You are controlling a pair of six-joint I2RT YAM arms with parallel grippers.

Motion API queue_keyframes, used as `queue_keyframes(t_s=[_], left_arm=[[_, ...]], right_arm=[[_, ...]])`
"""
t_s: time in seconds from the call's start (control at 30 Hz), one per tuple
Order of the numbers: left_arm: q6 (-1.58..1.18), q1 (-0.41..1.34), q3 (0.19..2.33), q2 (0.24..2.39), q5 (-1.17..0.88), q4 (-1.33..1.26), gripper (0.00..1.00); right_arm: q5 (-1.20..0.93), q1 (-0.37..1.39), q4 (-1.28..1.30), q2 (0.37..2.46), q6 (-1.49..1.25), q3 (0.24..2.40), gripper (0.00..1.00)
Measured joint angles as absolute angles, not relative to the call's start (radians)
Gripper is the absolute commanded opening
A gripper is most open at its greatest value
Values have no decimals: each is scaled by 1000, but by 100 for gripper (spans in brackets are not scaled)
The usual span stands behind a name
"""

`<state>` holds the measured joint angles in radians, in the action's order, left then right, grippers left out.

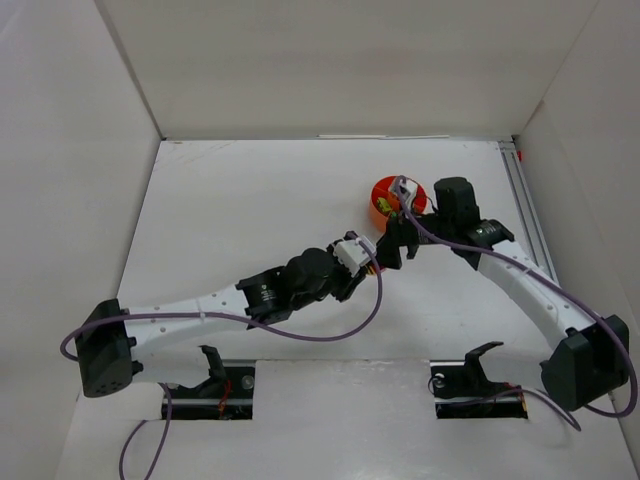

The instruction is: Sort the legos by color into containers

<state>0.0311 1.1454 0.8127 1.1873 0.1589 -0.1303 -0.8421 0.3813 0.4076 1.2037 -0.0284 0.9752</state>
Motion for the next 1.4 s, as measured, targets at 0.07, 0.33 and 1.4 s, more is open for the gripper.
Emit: queue_keyframes(t_s=[0.07, 0.33, 1.4], left_arm=[[38, 1145, 812, 1183, 159, -133, 13], [59, 1145, 812, 1181, 164, -145, 13], [5, 759, 1407, 1626, 3, 8, 14]], right_arm=[[-861, 397, 402, 1220, -29, 980, 83], [-943, 418, 385, 1237, -57, 991, 38], [-715, -60, 480, 1205, 75, 1188, 4]])
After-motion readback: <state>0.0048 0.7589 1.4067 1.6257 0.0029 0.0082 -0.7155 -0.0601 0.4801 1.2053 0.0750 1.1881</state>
